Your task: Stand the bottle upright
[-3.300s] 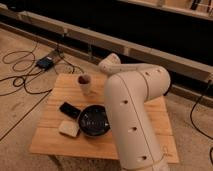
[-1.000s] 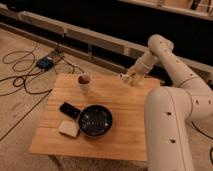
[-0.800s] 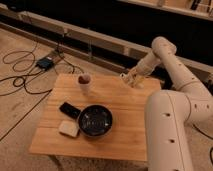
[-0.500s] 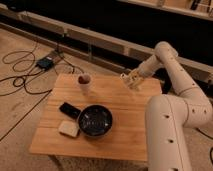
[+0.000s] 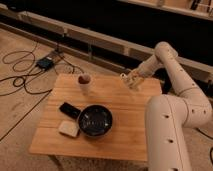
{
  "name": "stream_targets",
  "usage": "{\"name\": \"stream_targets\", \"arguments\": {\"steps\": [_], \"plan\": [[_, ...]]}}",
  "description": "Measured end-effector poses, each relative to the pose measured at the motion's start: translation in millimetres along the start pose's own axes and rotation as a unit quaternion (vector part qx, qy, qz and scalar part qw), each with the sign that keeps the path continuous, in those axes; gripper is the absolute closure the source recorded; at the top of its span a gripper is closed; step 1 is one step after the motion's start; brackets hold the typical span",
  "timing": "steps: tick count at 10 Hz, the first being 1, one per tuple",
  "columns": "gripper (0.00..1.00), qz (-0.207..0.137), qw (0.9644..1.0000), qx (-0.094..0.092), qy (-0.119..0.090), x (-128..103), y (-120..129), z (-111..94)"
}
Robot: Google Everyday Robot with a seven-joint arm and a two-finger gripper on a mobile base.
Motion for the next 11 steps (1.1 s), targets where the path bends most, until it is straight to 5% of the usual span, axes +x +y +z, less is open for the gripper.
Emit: {"name": "stream_targets", "arguments": {"steps": [2,9,11], "plan": [[1.00,-0.020,0.9988,-0.037,0.025,15,21,2],[1.00,-0.020,0.9988,-0.037,0.026,15,20,1],[1.00,-0.009,0.9984,-0.034,0.045,22,17,1]]}}
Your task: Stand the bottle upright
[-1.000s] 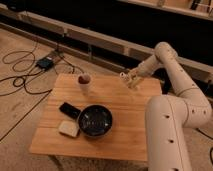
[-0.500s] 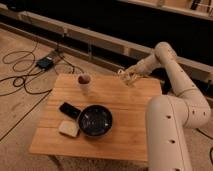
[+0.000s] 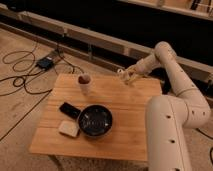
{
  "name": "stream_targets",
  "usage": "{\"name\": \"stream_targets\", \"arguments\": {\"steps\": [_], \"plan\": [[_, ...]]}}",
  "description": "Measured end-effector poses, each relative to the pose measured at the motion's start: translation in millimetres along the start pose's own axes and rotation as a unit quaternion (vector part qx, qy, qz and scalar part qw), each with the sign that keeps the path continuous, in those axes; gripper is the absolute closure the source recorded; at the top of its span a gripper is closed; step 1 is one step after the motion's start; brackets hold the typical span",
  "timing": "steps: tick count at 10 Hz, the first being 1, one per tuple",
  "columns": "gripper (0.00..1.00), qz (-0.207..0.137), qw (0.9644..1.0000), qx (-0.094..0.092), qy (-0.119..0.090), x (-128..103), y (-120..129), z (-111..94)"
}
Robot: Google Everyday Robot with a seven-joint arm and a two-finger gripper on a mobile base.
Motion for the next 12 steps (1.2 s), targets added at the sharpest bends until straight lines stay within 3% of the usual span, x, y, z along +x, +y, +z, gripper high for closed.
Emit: {"name": "stream_targets", "arguments": {"steps": [7,9,11,12], "plan": [[1.00,0.004,1.0000,0.002,0.007,3,-1,-1],[1.00,0.005,0.9992,0.015,0.037,5,-13,-1],[1.00,-0.019,0.9945,0.029,0.099,13,-30,-4],[1.00,-0.024,0.9923,0.031,0.117,15,-34,-6]]}}
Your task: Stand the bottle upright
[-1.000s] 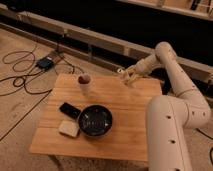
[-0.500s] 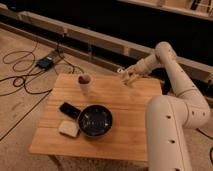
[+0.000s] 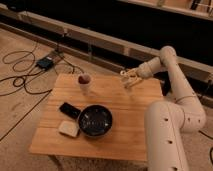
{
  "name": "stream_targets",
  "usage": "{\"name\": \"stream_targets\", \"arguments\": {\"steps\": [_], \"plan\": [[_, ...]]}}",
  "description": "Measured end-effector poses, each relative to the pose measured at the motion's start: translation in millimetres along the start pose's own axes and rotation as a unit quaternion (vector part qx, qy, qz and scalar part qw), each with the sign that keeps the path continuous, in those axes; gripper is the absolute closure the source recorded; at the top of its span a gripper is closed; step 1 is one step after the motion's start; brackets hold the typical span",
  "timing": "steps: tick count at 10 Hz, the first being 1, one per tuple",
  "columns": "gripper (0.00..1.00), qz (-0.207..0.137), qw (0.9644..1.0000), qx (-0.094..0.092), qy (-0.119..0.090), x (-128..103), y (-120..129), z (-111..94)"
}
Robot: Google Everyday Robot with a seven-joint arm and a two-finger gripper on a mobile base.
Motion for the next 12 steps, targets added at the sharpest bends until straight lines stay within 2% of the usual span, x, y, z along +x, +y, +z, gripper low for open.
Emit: {"name": "stream_targets", "arguments": {"steps": [2,12], "plan": [[1.00,-0.010,0.9998,-0.004,0.014,7.2,-0.9,-8.2],[1.00,-0.011,0.9998,-0.005,0.016,6.5,-1.3,-7.8]]}}
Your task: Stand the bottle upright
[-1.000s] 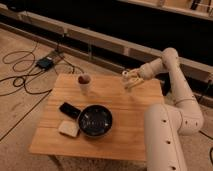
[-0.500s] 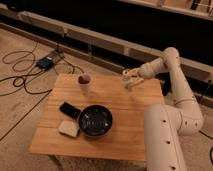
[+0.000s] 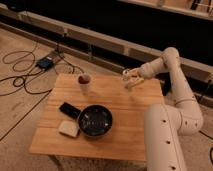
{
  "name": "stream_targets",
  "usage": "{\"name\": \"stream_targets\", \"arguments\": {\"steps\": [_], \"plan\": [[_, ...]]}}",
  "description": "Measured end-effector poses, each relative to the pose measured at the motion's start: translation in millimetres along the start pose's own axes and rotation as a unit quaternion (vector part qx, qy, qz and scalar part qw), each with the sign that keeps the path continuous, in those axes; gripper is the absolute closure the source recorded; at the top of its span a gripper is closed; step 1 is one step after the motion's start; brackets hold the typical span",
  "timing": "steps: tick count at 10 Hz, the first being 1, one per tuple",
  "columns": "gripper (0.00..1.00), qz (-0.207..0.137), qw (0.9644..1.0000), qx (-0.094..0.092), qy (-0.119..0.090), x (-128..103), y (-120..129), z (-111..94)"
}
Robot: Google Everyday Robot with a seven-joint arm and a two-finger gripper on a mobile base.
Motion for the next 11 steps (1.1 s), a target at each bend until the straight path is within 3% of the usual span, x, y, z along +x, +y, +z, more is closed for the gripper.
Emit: {"name": "stream_targets", "arguments": {"steps": [3,7,11], "plan": [[1.00,-0.001,1.0000,-0.006,0.001,-5,0,0],[1.00,0.001,0.9974,-0.072,-0.001,-33,12,-9],[1.00,0.017,0.9961,-0.087,0.006,-43,11,-9]]}}
